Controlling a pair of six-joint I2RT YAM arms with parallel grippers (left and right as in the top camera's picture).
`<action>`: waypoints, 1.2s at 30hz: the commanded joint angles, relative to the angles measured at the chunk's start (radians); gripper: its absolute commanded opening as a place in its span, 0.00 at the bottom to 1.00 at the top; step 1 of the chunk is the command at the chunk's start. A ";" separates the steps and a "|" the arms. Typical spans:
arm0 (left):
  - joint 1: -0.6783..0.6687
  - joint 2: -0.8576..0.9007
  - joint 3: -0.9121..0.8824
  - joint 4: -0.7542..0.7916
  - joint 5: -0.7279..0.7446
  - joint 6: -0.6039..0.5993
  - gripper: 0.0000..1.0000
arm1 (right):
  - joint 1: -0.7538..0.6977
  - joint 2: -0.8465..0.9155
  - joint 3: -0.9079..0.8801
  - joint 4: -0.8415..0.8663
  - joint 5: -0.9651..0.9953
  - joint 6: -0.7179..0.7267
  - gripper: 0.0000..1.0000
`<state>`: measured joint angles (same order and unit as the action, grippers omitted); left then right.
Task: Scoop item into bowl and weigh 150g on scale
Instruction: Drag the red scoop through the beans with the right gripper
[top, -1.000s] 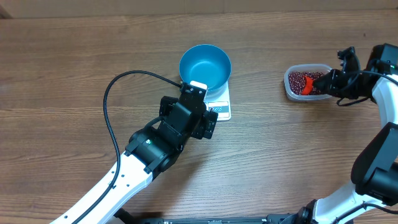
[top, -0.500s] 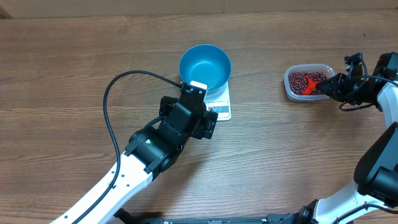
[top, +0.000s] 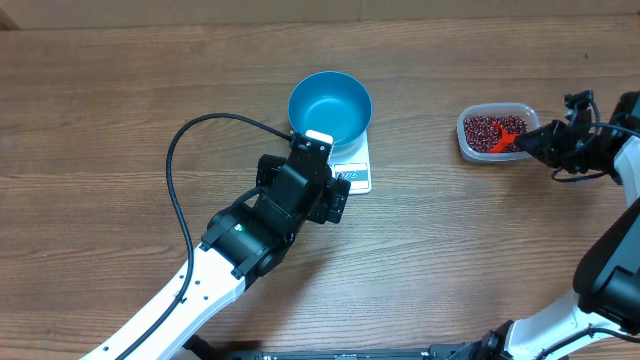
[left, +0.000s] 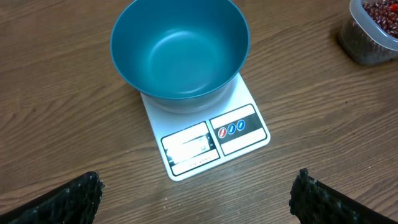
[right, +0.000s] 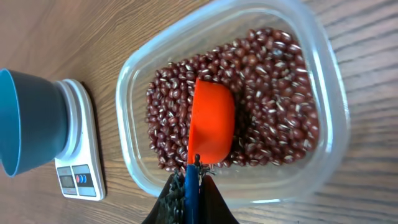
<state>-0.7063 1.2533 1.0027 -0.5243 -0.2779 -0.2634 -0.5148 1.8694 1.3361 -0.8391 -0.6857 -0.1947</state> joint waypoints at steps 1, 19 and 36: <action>-0.001 0.009 -0.007 0.001 -0.017 -0.014 1.00 | -0.017 0.007 -0.008 0.002 -0.027 0.012 0.04; -0.001 0.009 -0.007 0.001 -0.017 -0.014 0.99 | -0.018 0.113 -0.040 0.049 -0.098 0.044 0.04; -0.001 0.009 -0.007 0.001 -0.018 -0.014 1.00 | -0.018 0.119 -0.040 0.072 -0.126 0.042 0.04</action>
<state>-0.7063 1.2533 1.0027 -0.5243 -0.2779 -0.2634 -0.5495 1.9564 1.3178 -0.7738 -0.8154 -0.1532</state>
